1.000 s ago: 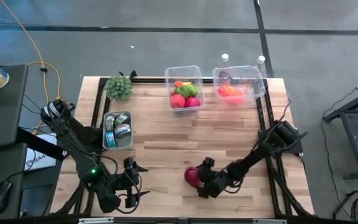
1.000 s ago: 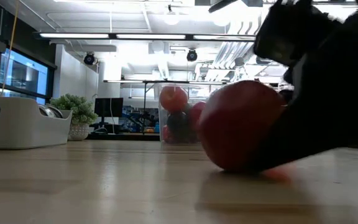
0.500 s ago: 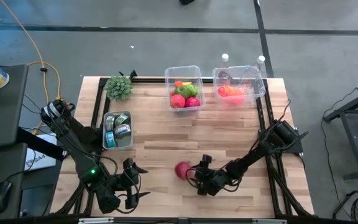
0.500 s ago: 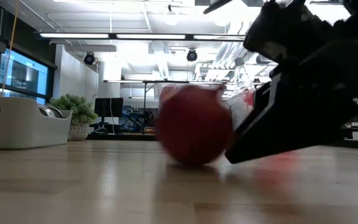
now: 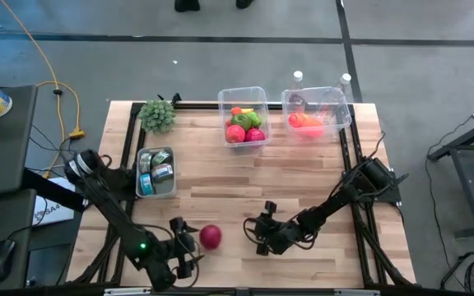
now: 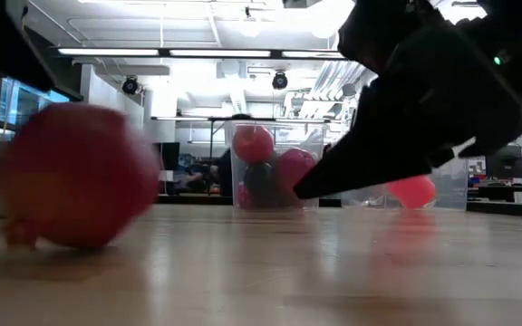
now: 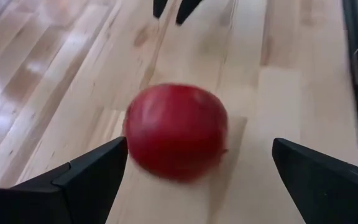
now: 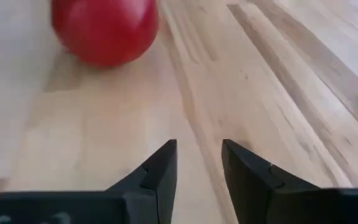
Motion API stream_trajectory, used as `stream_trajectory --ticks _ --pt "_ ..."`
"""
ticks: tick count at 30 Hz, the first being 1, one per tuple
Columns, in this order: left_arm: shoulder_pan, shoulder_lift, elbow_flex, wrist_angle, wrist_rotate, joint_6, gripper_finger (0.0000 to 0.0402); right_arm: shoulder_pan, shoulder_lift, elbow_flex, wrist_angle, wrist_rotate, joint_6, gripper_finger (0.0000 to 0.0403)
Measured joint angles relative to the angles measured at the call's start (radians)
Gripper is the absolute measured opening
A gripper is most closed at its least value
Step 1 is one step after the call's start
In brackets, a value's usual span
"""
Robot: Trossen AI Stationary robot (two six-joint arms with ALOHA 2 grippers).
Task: Pick & Place Food Item
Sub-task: Put the pomegranate into the left transparent bin
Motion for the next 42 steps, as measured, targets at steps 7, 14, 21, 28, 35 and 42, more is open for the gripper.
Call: stream_trajectory --ticks 7,14,21,28,35,42 --pt "0.006 0.05 0.0 0.011 -0.035 -0.051 0.0389 -0.03 -0.002 0.001 0.091 -0.106 -0.126 0.0177" --pt "0.006 0.116 0.0 0.019 -0.074 -0.067 0.0389 -0.086 -0.002 0.001 0.152 -0.284 -0.159 0.026" --pt "0.006 0.149 0.001 0.012 -0.07 -0.062 0.0389 -0.096 -0.002 0.001 0.197 -0.335 -0.17 0.0298" --pt "0.003 0.146 0.001 0.012 -0.049 -0.037 0.0389 -0.096 -0.002 0.001 0.198 -0.333 -0.193 0.0302" --pt "0.003 0.144 0.002 0.026 0.039 -0.042 0.0389 -0.096 -0.002 0.001 0.198 -0.333 -0.193 0.0302" --pt "0.003 0.144 0.002 0.03 0.049 -0.033 0.0389 -0.093 -0.002 0.001 0.197 -0.334 -0.188 0.0302"
